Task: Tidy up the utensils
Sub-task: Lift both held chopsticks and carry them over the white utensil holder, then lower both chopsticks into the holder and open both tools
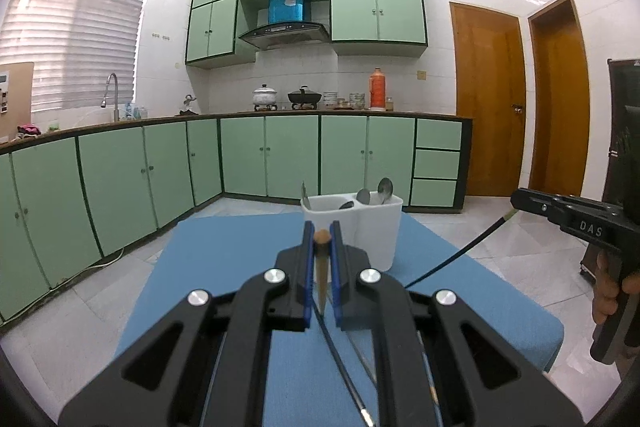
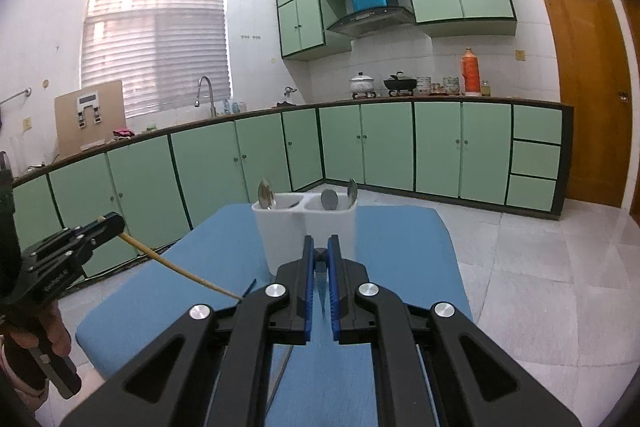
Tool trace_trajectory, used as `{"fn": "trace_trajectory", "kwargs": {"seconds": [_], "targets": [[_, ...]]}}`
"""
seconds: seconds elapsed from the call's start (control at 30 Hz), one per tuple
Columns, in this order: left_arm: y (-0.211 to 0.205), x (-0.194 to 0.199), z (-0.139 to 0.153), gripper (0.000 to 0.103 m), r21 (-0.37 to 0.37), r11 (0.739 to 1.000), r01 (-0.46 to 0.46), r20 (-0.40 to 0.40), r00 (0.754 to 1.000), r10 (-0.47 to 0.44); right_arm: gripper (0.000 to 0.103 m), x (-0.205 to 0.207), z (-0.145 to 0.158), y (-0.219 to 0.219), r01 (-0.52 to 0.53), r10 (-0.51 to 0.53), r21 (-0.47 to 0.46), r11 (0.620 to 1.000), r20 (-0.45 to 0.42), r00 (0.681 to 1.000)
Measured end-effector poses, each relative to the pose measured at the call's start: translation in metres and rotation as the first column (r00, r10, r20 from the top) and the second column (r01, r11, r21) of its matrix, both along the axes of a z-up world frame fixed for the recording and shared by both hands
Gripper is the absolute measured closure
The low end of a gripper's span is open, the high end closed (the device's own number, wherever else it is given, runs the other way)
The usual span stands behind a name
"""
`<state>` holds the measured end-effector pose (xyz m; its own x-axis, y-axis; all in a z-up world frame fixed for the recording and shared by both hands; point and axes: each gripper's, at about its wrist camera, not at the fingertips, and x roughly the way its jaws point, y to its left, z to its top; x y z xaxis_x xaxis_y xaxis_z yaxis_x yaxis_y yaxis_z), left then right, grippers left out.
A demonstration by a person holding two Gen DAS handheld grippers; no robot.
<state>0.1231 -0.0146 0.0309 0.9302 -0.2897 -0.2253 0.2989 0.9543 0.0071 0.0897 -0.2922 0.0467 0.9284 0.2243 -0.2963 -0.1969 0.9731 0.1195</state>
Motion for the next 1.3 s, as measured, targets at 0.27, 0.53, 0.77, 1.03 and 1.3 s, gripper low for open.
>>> {"fn": "trace_trajectory", "kwargs": {"seconds": [0.27,0.53,0.77,1.03,1.3], "targets": [[-0.001,0.021,0.011,0.097,-0.021,1.0,0.017,0.0,1.0,-0.017,0.096,0.016,0.018,0.008,-0.023,0.023,-0.018,1.0,-0.005,1.0],[-0.003,0.042,0.023,0.097,-0.02,1.0,0.022,0.002,1.0,-0.022,0.096,0.036,0.031,0.01,-0.037,0.037,-0.014,0.999,-0.013,0.999],[-0.006,0.055,0.034,0.097,-0.023,0.999,0.024,-0.005,1.0,-0.024,0.096,0.05,0.042,0.008,-0.057,0.057,-0.009,0.998,-0.021,0.998],[-0.007,0.062,0.069,0.097,-0.019,0.999,0.046,0.027,0.999,-0.045,0.096,0.061,0.079,0.006,-0.092,0.093,-0.022,0.996,0.022,0.995],[-0.017,0.086,0.116,0.097,-0.028,0.998,0.064,0.074,0.995,-0.062,0.096,0.085,0.132,0.006,-0.087,0.09,-0.037,0.996,0.096,0.991]]}}
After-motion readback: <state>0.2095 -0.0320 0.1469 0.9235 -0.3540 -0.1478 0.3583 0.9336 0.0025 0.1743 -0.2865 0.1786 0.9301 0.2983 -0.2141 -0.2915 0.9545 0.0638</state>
